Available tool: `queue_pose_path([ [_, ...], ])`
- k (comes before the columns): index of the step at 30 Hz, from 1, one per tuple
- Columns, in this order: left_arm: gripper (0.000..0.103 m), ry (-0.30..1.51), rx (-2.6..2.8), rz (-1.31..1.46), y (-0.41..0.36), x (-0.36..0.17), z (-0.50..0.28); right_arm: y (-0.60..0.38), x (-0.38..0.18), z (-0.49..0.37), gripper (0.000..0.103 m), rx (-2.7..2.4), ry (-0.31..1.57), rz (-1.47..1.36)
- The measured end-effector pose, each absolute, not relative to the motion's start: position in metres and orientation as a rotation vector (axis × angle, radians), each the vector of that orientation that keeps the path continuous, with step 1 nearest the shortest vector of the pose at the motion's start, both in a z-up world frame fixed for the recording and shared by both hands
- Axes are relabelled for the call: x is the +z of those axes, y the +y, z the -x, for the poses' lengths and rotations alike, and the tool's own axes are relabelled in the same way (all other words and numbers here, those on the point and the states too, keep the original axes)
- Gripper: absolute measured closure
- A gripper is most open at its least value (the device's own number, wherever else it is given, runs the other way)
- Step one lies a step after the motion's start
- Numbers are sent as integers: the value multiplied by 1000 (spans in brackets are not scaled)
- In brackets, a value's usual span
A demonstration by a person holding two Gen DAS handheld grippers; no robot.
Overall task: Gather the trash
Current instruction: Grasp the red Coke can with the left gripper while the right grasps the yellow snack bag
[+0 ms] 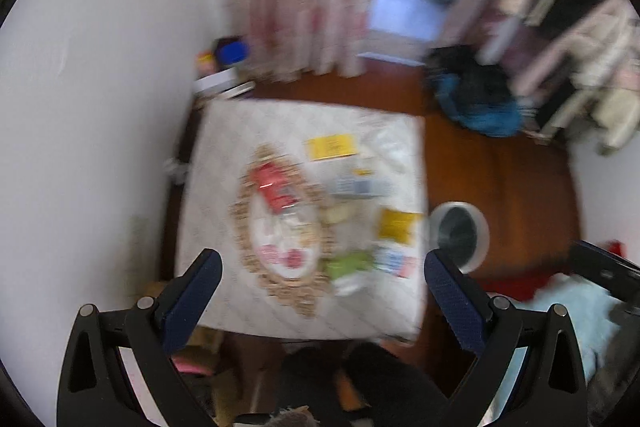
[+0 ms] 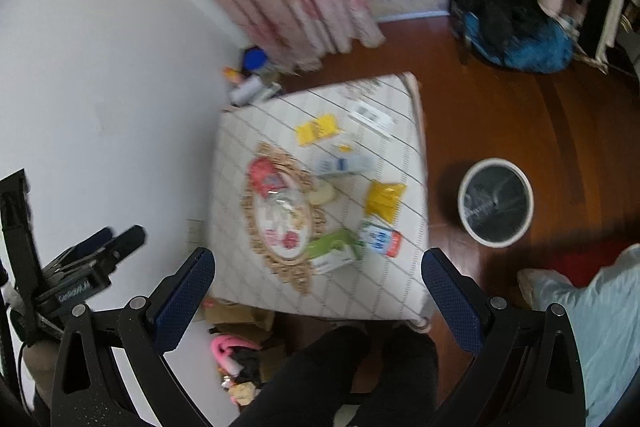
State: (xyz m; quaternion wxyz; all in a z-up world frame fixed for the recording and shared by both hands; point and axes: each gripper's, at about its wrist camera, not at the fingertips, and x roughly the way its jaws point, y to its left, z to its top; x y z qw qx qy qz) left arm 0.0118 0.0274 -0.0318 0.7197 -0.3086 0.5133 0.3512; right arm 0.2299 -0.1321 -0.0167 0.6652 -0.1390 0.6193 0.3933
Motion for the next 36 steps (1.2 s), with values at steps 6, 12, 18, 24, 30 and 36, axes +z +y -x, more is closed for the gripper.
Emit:
queue_pose_path([
  [6, 0, 1268, 923, 791, 73, -153, -18, -104, -143, -259, 0, 717, 1522, 324],
  [12, 0, 1354, 996, 913, 115, -264, -29, -66, -260, -285, 0, 586, 1628, 319],
  [18, 0, 1388, 947, 950, 147, -332, -57, -38, -348, -301, 0, 498, 1697, 361],
  [24, 0, 1411, 903, 955, 166, -367, -77, -28, -392, -303, 0, 463, 1744, 388],
  [30, 0, 1431, 879, 954, 172, -382, -84, -25, -417, -302, 0, 443, 1777, 406],
  [36, 0, 1416, 890, 961, 176, -389, -80, -30, -434, -300, 1, 436, 1796, 405],
])
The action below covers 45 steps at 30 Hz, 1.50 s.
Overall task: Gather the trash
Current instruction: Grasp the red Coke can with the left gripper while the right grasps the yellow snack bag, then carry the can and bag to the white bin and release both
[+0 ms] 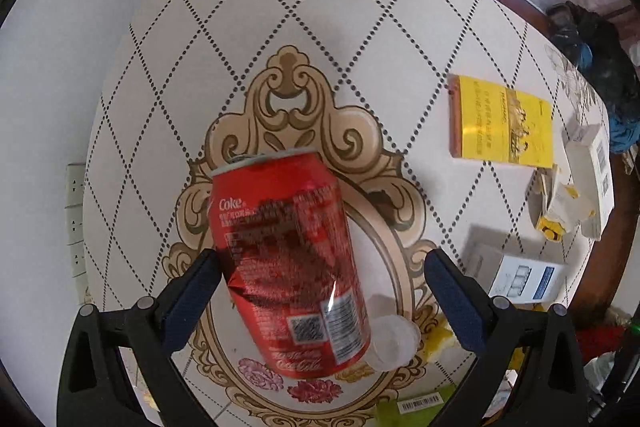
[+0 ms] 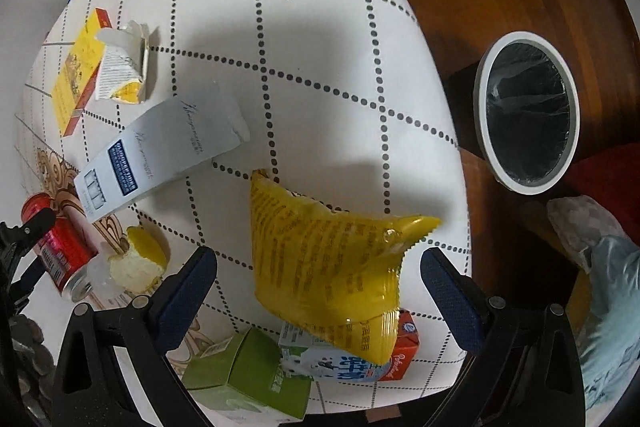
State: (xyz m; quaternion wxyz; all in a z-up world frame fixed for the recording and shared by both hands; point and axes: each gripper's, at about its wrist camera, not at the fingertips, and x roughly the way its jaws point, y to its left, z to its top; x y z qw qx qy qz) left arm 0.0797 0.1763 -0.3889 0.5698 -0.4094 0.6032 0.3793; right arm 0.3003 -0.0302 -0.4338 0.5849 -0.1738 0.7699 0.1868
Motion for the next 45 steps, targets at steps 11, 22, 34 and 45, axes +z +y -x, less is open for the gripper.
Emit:
queue_pose_path([
  [11, 40, 1368, 916, 953, 194, -386, -49, -36, -448, -280, 34, 452, 1784, 416],
  [22, 39, 1440, 839, 737, 169, -388, -39, -34, -454, -261, 35, 452, 1745, 450],
  [34, 40, 1422, 815, 727, 179, -411, -47, -18, -438, -271, 44, 435, 1698, 469],
  [45, 40, 1400, 822, 617, 142, -376, -54, -21, -408, -238, 55, 553, 1651, 440],
])
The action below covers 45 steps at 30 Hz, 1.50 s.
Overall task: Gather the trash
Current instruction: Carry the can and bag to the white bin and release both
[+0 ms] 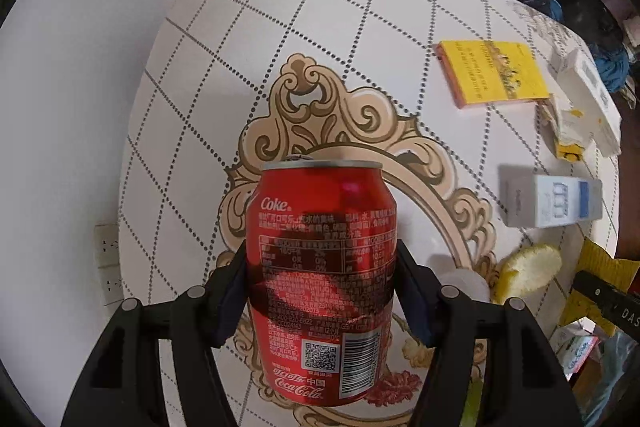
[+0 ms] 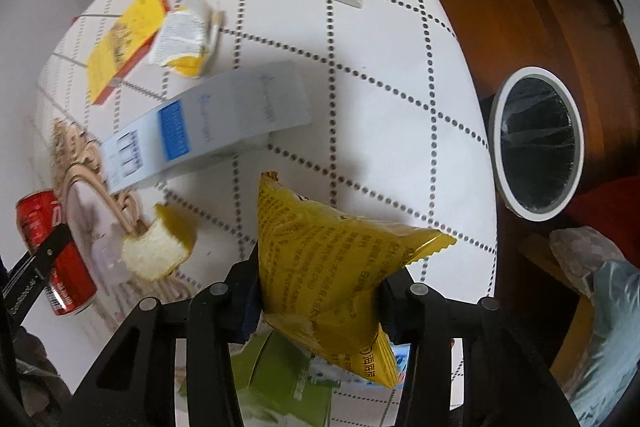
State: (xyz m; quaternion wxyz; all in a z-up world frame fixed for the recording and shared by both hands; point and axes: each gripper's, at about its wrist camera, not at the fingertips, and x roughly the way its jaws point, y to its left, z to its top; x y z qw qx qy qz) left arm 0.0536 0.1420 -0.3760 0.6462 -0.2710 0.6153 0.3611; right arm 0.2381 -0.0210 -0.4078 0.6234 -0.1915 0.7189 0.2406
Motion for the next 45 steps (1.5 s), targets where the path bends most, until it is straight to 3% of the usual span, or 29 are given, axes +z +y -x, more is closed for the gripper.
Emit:
queue_pose_path([
  [12, 40, 1317, 816, 577, 88, -276, -90, -66, -327, -272, 56, 712, 1580, 340],
  [22, 40, 1243, 587, 482, -10, -223, -233, -224, -279, -401, 56, 518, 1531, 147],
  [27, 40, 1268, 437, 428, -76, -248, -318, -316, -302, -454, 56, 389, 1559, 93],
  [33, 40, 1362, 279, 366, -147, -312, -400, -394, -384, -502, 56, 292, 1641, 5],
  [39, 40, 1453, 183, 359, -178, -390, -449, -416, -465, -527, 56, 289, 1690, -46],
  [45, 39, 1512, 166, 365, -181, -427, -464, -418, -514, -536, 54, 315, 1731, -111],
])
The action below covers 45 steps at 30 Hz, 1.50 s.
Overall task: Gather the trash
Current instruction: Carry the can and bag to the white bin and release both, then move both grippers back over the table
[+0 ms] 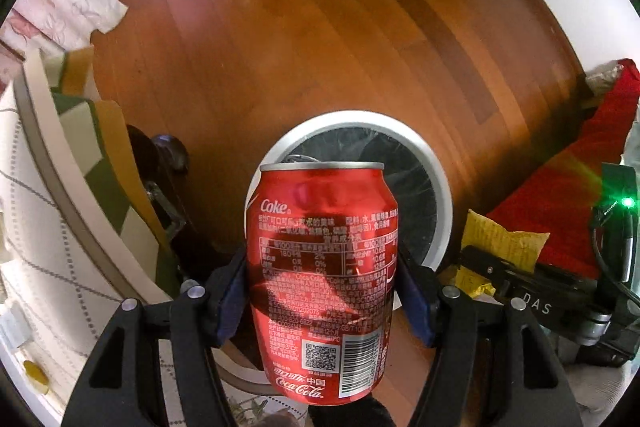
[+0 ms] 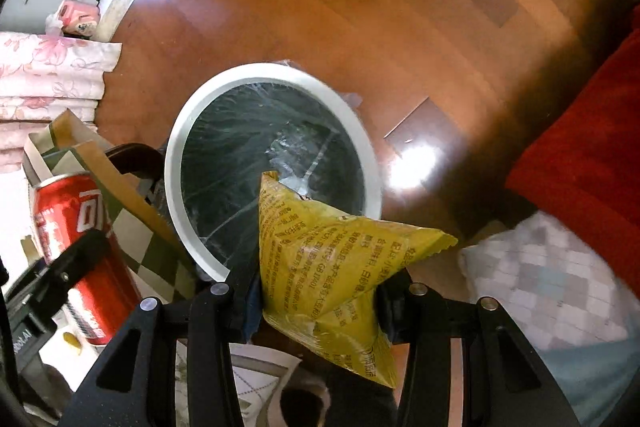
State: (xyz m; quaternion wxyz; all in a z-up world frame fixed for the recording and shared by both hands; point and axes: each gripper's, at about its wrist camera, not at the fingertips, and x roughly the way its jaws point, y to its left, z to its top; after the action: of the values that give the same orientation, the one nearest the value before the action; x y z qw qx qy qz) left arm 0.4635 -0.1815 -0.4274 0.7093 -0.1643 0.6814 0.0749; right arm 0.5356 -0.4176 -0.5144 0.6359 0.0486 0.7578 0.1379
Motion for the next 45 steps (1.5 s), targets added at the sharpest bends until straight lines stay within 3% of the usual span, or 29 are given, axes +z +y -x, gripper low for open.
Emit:
queue_pose_path([
  [2, 38, 1524, 176, 360, -180, -435, -467, -419, -525, -536, 48, 320, 1746, -143],
  [4, 25, 1530, 196, 348, -183, -434, -468, -419, -527, -536, 28, 333, 1745, -177],
  [6, 6, 1536, 208, 338, -183, -432, -466, -420, -525, -536, 17, 344, 1732, -185],
  [10, 5, 1543, 236, 285, -187, -425, -458, -417, -510, -533, 5, 291, 1713, -109],
  [27, 5, 1488, 330, 205, -182, -368, -421, -417, -409, -499, 5, 194, 1555, 112],
  [45, 5, 1333, 413, 337, -154, -237, -357, -382, -240, -443, 5, 355, 1409, 105],
])
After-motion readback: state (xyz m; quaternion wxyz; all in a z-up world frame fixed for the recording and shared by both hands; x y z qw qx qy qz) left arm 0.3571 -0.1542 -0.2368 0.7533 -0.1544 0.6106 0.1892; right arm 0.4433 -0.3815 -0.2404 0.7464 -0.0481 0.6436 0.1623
